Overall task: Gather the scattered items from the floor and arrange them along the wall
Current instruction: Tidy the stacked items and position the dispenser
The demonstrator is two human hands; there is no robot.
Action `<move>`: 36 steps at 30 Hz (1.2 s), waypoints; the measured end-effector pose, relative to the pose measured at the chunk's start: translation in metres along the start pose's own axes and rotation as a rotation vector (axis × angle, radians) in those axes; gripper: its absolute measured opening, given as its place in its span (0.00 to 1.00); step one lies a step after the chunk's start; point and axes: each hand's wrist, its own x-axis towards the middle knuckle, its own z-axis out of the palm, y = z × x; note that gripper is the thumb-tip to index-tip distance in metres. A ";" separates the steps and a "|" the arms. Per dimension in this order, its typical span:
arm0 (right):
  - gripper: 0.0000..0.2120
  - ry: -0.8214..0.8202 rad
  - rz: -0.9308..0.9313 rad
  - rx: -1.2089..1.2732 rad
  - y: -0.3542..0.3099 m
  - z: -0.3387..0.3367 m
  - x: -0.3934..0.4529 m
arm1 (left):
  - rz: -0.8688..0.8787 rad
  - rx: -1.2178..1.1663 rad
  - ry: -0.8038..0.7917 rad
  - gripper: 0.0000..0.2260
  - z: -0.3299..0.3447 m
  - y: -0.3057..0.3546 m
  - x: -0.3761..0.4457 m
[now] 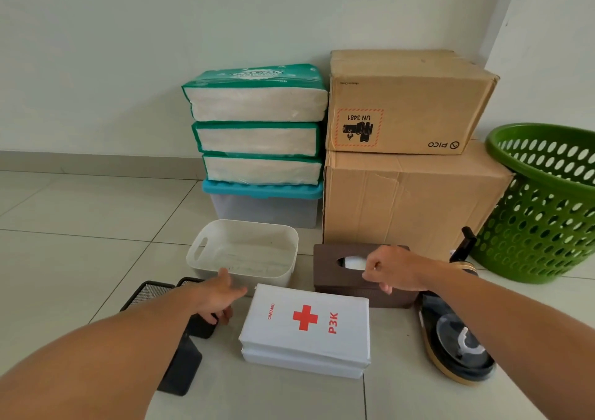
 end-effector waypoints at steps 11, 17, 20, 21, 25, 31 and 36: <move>0.37 -0.097 0.138 -0.342 0.027 0.024 0.012 | 0.429 1.142 0.522 0.14 0.000 0.021 0.037; 0.36 -0.106 0.149 -0.348 0.025 0.024 0.015 | 0.365 0.994 0.526 0.14 0.008 0.038 0.051; 0.36 -0.110 0.141 -0.355 0.025 0.025 0.014 | 0.361 0.892 0.510 0.14 0.004 0.045 0.058; 0.36 -0.110 0.140 -0.359 0.025 0.026 0.015 | 0.354 0.856 0.512 0.13 0.003 0.047 0.061; 0.37 -0.120 0.143 -0.380 0.026 0.028 0.015 | 0.328 0.778 0.531 0.09 0.003 0.047 0.069; 0.37 -0.138 0.153 -0.366 0.028 0.024 0.014 | 0.363 0.687 0.510 0.07 0.004 0.046 0.072; 0.35 -0.184 0.169 -0.396 0.019 0.014 0.015 | 0.336 0.612 0.461 0.20 -0.009 0.029 0.056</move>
